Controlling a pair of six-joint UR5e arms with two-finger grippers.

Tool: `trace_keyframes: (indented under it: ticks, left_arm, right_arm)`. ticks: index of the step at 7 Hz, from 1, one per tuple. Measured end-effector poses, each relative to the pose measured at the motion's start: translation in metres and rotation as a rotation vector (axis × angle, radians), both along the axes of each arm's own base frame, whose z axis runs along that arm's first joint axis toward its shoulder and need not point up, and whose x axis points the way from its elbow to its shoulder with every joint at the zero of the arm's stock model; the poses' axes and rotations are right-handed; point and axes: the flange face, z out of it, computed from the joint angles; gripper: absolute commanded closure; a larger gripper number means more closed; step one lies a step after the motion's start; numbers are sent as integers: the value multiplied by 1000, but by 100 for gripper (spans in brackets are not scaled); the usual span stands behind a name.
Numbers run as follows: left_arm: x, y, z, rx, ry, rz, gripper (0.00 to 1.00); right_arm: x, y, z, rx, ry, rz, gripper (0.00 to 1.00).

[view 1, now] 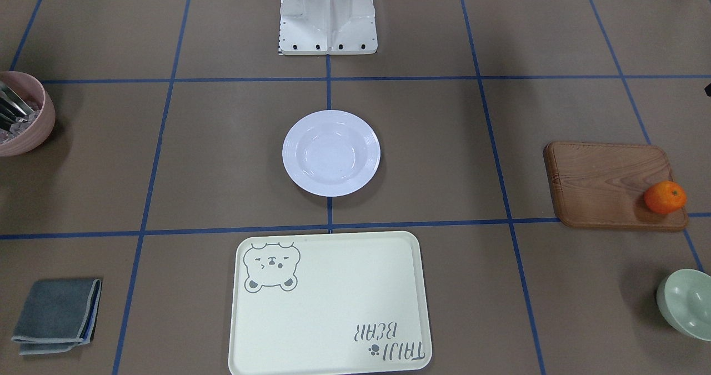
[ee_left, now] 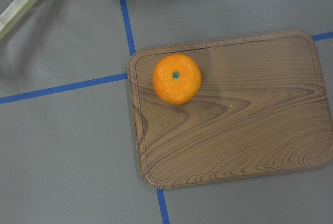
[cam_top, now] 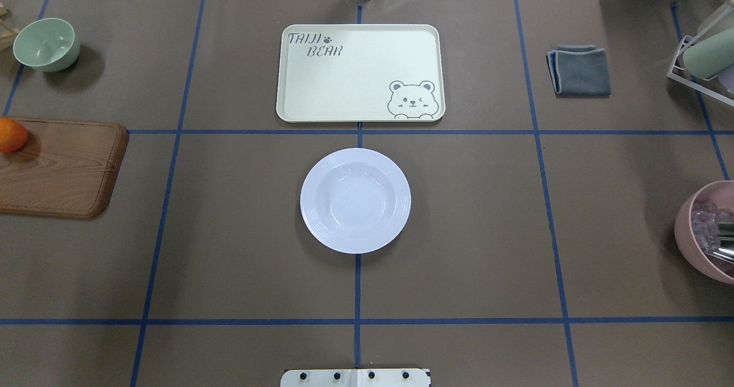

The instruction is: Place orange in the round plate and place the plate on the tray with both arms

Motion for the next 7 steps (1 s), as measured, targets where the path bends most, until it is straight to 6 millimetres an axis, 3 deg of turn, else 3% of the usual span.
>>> trace_keyframes:
  ticks: [4,5,7]
  left_arm:
    - [2,0,3,-16,2,-10,2]
    - [11,-6,3,-43,6,-18,2]
    - [58,-24,-2,-122,18,-3,2]
  right_arm:
    - [-2,-7,-6,15,-8,-3,0]
    - [-2,-8,-8,18,-16,-4,0]
    - [-5,-8,-13,18,-39,-3,0]
